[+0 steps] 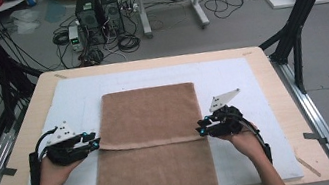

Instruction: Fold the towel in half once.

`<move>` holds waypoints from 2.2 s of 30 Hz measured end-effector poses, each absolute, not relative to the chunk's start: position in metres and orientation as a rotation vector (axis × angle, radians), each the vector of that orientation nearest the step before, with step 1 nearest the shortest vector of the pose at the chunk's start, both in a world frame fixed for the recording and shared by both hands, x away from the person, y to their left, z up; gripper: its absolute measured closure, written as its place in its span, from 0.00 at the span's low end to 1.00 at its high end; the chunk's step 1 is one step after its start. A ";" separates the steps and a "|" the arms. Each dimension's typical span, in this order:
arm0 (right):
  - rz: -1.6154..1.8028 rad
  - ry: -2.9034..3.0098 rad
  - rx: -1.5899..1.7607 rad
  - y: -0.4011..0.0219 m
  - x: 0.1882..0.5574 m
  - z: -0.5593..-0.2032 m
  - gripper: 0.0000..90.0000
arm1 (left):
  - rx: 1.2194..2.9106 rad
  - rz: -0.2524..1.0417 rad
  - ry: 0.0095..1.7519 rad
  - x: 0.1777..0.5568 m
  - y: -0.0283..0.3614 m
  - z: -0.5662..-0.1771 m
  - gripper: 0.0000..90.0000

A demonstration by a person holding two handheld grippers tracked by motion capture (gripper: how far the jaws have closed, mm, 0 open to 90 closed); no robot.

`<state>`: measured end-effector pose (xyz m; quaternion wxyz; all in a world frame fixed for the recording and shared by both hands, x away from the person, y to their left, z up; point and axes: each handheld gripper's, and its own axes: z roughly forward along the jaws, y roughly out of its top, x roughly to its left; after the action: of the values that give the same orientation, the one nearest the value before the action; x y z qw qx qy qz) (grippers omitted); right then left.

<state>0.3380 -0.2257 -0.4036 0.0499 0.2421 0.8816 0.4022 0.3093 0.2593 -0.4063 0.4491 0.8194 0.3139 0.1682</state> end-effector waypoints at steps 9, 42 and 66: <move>1.172 2.699 0.790 -0.224 0.345 -0.419 0.73 | 2.095 0.366 0.823 0.325 0.246 -0.428 0.72; 1.223 2.670 0.786 -0.223 0.346 -0.417 0.93 | 2.075 0.384 0.826 0.318 0.247 -0.422 0.96; 1.257 2.696 0.732 -0.223 0.335 -0.406 0.93 | 2.079 0.358 0.800 0.305 0.254 -0.418 0.96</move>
<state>0.3351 -0.2234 -0.4065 0.0389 0.2386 0.8794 0.4101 0.3053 0.2544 -0.4182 0.4283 0.8326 0.3204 0.1435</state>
